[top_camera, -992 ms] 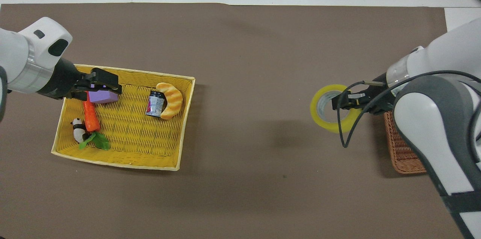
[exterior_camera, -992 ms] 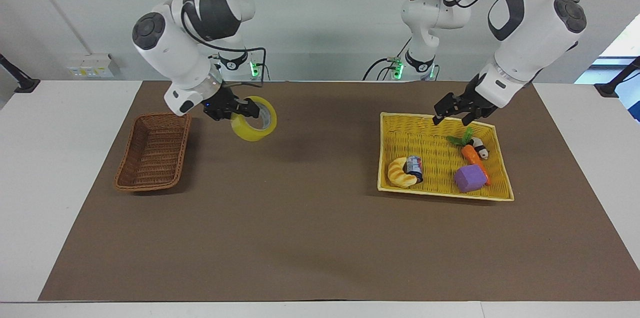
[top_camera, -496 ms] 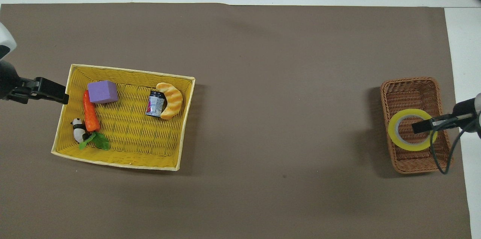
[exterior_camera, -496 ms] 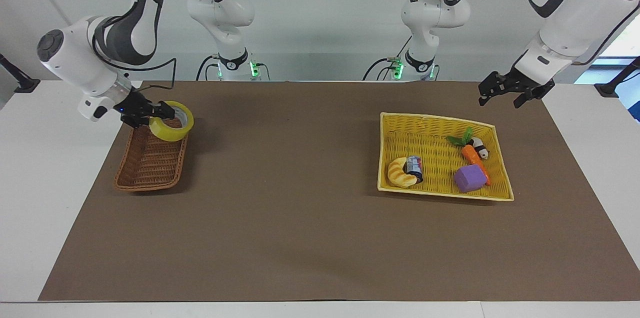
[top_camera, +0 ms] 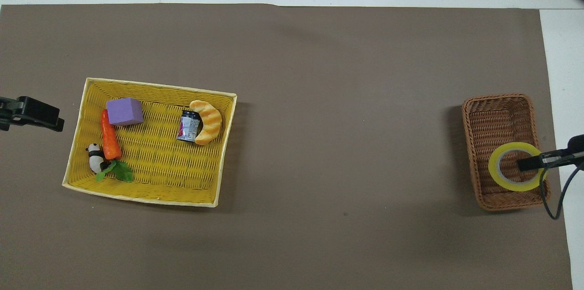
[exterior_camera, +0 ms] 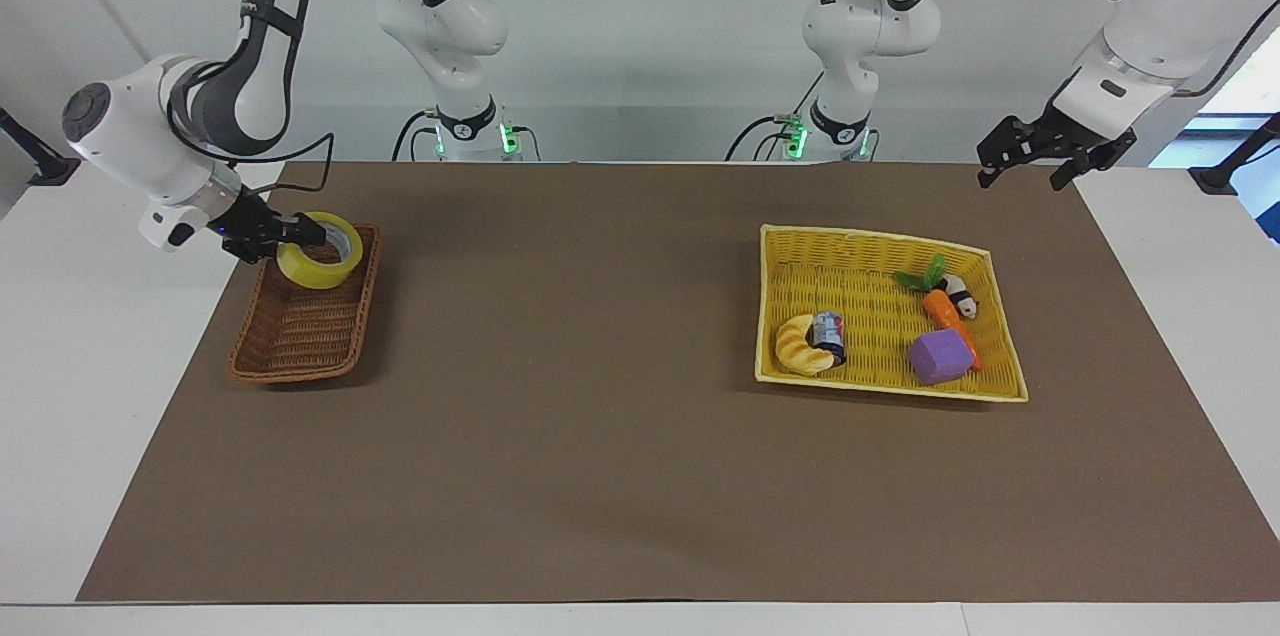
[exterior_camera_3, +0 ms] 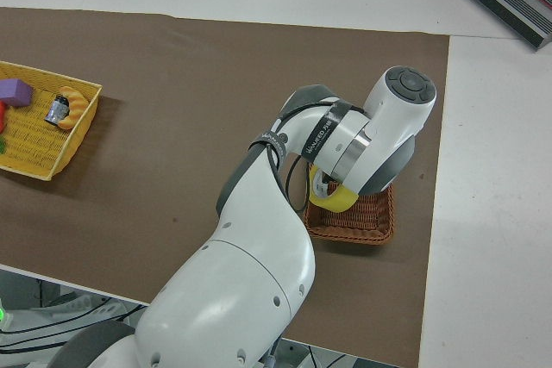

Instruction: Move tape to another basket

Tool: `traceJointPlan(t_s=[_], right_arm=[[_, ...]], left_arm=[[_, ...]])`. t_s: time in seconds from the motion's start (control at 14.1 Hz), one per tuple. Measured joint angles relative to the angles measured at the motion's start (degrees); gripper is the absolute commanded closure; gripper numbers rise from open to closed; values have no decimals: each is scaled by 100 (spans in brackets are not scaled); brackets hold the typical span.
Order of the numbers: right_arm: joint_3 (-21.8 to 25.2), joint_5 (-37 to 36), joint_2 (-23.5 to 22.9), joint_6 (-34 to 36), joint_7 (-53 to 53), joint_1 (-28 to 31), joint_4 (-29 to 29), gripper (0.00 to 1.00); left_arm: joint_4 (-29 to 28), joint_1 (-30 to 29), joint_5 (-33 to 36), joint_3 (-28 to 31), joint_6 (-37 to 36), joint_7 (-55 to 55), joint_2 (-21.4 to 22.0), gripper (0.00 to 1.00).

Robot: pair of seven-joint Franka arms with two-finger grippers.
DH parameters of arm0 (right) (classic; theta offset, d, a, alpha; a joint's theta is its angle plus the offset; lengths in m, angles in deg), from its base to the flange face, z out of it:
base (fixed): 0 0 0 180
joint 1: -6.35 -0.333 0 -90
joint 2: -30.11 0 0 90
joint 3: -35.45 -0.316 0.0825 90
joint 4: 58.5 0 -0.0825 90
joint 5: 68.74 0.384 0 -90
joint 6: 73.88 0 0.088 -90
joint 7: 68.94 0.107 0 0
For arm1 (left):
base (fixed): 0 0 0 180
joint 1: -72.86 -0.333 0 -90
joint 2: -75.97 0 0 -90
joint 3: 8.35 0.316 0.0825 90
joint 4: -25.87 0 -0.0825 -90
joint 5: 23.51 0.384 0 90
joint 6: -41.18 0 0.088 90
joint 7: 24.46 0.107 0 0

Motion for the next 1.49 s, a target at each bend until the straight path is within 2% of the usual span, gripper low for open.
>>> traceJointPlan(t_s=[0.14,0.35,0.42,0.5,0.85,1.06,1.28,1.49], right_arm=[[-1,0,-155,-82,0,44,25,81],[-3,1,-236,-238,0,61,32,50],[-7,1,-270,-291,-2,89,41,31],[-8,1,-331,-330,-42,146,44,0],[-28,190,-435,-417,-149,266,-84,0],[-179,201,-389,-240,-122,199,-638,0],[-233,156,-212,-81,511,-297,-1189,0],[-248,-149,46,95,1650,-891,-1310,0]], left_arm=[[3,0,0,1,0,0,1,0],[4,0,0,0,0,0,3,0],[4,0,0,0,0,0,4,0],[4,0,0,-1,0,0,4,0],[4,0,0,-3,0,0,5,0],[4,0,0,-3,0,0,5,0],[4,0,0,-5,0,0,5,0],[4,0,0,-5,0,0,5,0]])
